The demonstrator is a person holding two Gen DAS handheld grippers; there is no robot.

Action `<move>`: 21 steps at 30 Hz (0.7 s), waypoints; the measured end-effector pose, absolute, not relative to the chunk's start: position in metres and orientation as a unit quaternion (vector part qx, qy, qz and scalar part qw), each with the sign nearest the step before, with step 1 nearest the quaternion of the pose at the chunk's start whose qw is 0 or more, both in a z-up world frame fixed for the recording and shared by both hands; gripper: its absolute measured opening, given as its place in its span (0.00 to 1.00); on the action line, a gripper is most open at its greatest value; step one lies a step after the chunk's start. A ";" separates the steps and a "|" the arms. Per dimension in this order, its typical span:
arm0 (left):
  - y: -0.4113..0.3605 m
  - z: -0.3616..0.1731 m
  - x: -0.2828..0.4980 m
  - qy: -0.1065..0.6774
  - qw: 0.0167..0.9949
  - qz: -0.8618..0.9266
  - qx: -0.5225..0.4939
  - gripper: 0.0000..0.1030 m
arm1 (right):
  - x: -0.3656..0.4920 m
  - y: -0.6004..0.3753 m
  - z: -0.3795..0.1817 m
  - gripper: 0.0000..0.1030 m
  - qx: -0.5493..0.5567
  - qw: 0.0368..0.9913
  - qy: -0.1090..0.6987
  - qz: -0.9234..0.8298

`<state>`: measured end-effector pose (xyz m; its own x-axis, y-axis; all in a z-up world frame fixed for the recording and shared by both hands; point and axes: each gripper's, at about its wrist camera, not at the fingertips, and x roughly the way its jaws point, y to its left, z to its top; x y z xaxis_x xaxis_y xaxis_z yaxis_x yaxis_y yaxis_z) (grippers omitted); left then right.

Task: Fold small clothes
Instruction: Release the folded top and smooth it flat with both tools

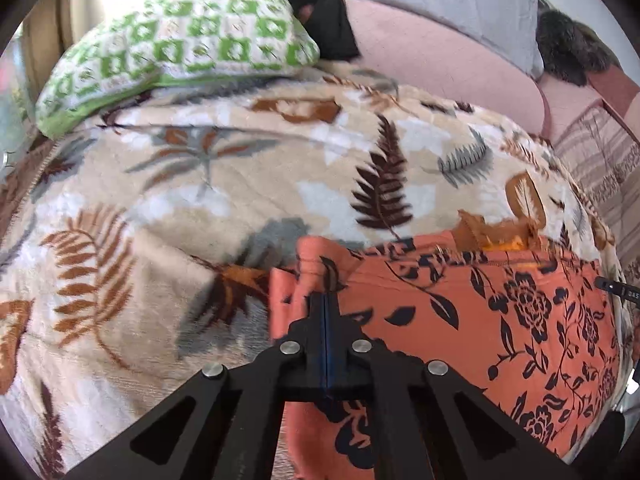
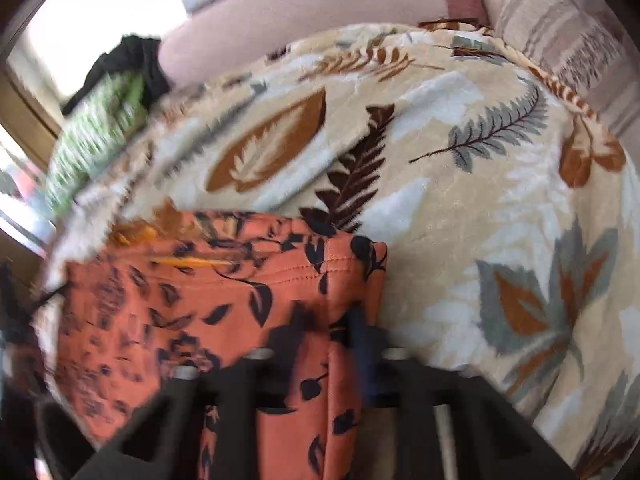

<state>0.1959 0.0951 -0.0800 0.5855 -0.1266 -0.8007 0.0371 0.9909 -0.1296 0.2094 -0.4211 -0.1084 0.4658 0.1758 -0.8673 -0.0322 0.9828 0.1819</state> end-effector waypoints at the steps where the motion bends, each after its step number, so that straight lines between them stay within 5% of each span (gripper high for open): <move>1: 0.101 -0.076 0.193 0.444 0.893 -0.037 -0.058 0.00 | 0.207 -0.419 -0.099 0.08 0.060 0.865 0.496 0.053; 7: 0.120 -0.115 0.204 0.495 0.866 0.013 -0.067 0.00 | 0.231 -0.441 -0.134 0.14 0.087 0.850 0.519 0.019; 9: 0.132 -0.099 0.189 0.472 0.873 -0.014 -0.125 0.00 | 0.220 -0.458 -0.123 0.44 0.150 0.852 0.501 -0.013; 10: 0.134 -0.090 0.183 0.461 0.878 -0.018 -0.125 0.00 | 0.212 -0.462 -0.114 0.78 0.164 0.857 0.488 -0.015; 11: 0.132 -0.082 0.177 0.452 0.885 -0.018 -0.111 0.01 | 0.202 -0.465 -0.102 0.84 0.162 0.870 0.466 -0.014; 14: 0.123 -0.067 0.170 0.442 0.891 -0.055 -0.093 0.21 | 0.170 -0.469 -0.074 0.84 0.164 0.887 0.432 -0.005; 16: 0.113 -0.063 0.172 0.443 0.890 -0.071 -0.078 0.48 | 0.154 -0.469 -0.064 0.84 0.185 0.887 0.422 0.017; 18: 0.100 -0.063 0.182 0.441 0.891 -0.089 -0.057 0.56 | 0.144 -0.462 -0.062 0.84 0.187 0.886 0.423 0.031; 21: 0.086 -0.077 0.209 0.469 0.878 -0.090 -0.036 0.55 | 0.129 -0.449 -0.063 0.84 0.185 0.885 0.425 0.045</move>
<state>0.2088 0.0857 -0.0770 0.5444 -0.1924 -0.8164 0.1242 0.9811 -0.1484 0.1295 -0.4489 -0.0634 0.6348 0.2373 -0.7353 0.0773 0.9274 0.3659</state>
